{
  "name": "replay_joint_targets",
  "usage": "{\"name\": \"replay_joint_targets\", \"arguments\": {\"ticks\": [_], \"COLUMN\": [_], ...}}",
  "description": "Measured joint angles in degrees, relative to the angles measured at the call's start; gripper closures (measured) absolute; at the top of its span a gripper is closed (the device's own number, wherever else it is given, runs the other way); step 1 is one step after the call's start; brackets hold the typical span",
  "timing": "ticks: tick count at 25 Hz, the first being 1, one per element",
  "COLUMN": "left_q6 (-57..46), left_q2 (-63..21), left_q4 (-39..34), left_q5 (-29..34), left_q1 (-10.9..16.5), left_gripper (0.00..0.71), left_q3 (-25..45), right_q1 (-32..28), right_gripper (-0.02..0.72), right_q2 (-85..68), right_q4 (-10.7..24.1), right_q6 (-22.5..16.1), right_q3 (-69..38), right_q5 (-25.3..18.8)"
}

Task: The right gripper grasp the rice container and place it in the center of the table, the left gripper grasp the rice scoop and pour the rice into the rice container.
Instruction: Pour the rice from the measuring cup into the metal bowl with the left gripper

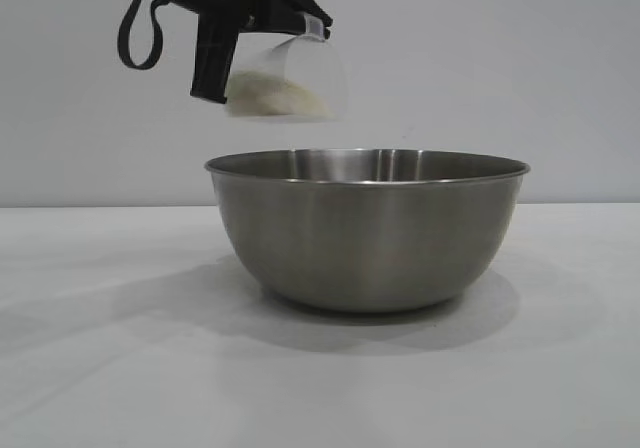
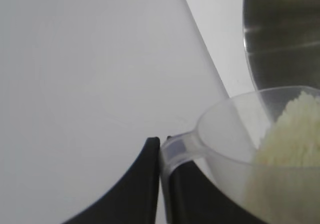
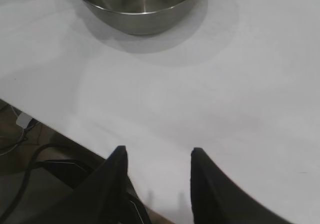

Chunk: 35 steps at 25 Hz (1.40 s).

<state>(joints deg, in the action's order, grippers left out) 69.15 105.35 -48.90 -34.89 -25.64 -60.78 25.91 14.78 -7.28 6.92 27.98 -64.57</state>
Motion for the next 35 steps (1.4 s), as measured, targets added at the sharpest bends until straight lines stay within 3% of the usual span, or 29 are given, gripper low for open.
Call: {"name": "replay_joint_targets", "arguments": {"ticks": [8,17,32,35], "left_q6": [1.1,2.9,2.9,-1.5], "left_q2": [0.0,0.0,0.0,0.0], "left_q4": [-7.9,-13.4,-15.1,-12.8], "left_q5": [3.3,4.8,6.2,6.2], "left_q1": [-0.1,-3.0,-4.5,-4.5], "left_gripper": [0.710,0.710,0.710,0.710], "left_q3": [-0.4,-4.2,-4.4,-4.4], "right_q1": [0.0,0.0,0.0,0.0], "right_gripper": [0.454,0.454,0.454,0.454], "right_q2": [0.0,0.0,0.0,0.0], "right_q4": [0.0,0.0,0.0,0.0], "right_q6": [0.0,0.0,0.0,0.0], "right_q3": [0.0,0.0,0.0,0.0], "right_q5": [0.0,0.0,0.0,0.0]}}
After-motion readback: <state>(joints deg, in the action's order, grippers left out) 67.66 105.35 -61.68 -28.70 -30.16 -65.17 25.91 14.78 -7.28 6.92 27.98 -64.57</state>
